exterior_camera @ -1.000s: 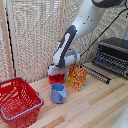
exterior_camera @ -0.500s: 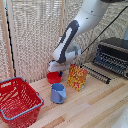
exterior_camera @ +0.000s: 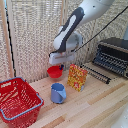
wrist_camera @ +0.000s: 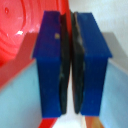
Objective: Please locate the crimson dish within your space. Move your hand towards it gently. Tenderly hold the bowl carefully using your fingers and raise it. With caution, shift it towards the basket. Kindly let loose of the dish to drop it in the basket.
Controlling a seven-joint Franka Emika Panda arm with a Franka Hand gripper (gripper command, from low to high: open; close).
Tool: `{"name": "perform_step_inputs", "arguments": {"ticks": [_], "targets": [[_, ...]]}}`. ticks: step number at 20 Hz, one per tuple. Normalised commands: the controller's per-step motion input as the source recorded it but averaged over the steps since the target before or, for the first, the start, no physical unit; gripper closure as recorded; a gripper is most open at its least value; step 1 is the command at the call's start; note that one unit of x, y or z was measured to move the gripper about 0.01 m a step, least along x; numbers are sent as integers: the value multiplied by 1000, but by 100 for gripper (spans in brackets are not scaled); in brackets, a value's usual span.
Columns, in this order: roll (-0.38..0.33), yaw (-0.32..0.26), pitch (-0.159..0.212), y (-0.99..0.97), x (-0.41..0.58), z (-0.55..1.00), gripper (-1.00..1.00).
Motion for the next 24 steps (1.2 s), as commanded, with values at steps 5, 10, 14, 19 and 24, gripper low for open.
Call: {"name": "perform_step_inputs", "arguments": {"ticks": [5,10,14,19,24], "targets": [[64,38,78,71,-35,931,100],[13,30,20,641,-317,883,100],[0,3,2,837,-261,615,100],[1,0,-28,934,-169,358,100],[0,0,-35,967,-101,181,100]]}}
